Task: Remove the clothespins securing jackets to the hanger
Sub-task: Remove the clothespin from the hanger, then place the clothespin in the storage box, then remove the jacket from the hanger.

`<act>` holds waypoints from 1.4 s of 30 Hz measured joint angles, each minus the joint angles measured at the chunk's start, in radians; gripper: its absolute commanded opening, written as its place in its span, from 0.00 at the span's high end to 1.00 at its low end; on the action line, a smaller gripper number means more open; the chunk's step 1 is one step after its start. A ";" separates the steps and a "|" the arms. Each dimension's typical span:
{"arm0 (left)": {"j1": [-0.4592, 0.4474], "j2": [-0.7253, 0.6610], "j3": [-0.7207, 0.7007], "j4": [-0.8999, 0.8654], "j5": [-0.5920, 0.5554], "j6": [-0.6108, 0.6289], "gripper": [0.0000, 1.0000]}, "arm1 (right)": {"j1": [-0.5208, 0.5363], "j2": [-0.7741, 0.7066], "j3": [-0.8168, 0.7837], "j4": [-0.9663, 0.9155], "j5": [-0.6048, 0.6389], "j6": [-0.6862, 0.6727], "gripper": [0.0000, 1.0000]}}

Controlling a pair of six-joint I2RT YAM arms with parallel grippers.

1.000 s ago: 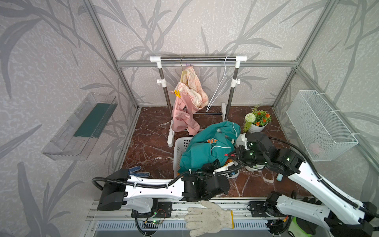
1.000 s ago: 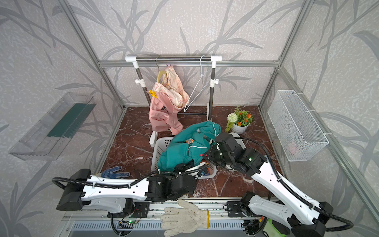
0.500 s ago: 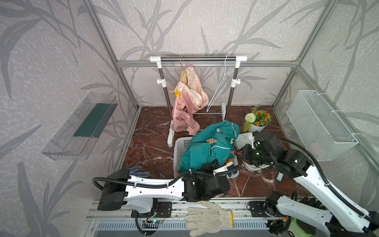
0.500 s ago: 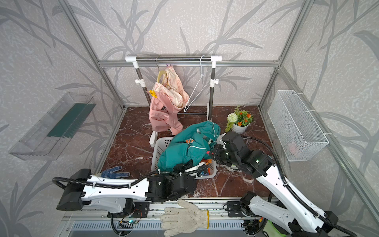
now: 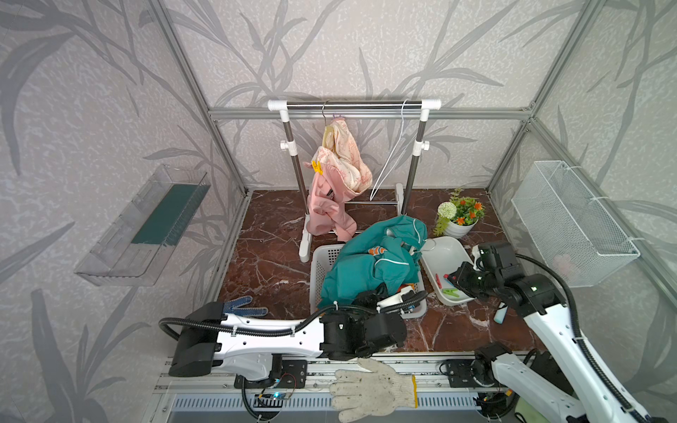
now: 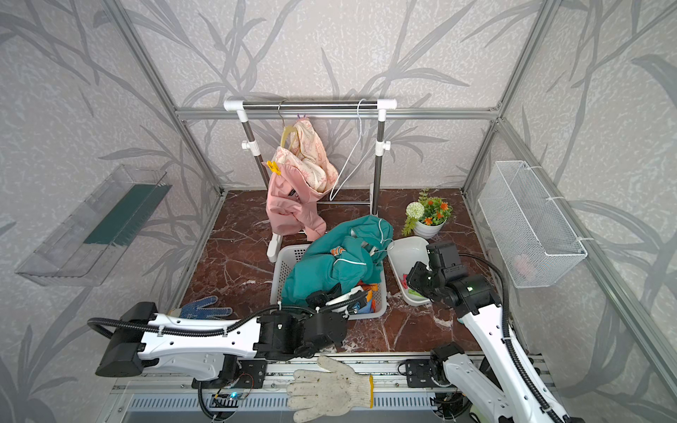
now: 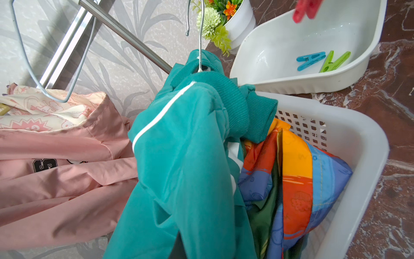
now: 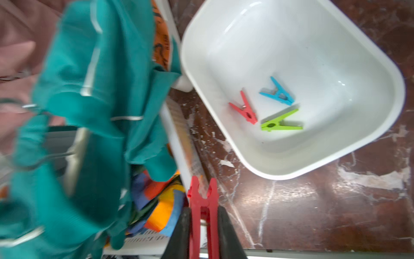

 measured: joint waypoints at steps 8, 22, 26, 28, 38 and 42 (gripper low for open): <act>0.020 -0.127 -0.055 0.000 0.048 -0.051 1.00 | -0.069 0.124 -0.122 0.090 0.111 -0.139 0.95; 0.079 -0.339 -0.136 0.013 0.166 -0.141 1.00 | -0.095 0.148 -0.071 0.196 0.085 -0.303 0.08; 0.113 -0.394 -0.169 0.021 0.212 -0.175 1.00 | -0.081 -0.012 -0.066 0.275 0.010 -0.300 0.13; 0.126 -0.414 -0.180 0.021 0.225 -0.203 1.00 | -0.046 -0.069 -0.066 0.320 -0.018 -0.301 0.15; 0.144 -0.467 -0.186 0.022 0.278 -0.260 1.00 | 0.255 -0.109 -0.066 0.546 -0.014 -0.384 0.14; 0.145 -0.483 -0.186 0.021 0.298 -0.272 1.00 | 0.366 -0.051 -0.066 0.657 0.017 -0.444 0.15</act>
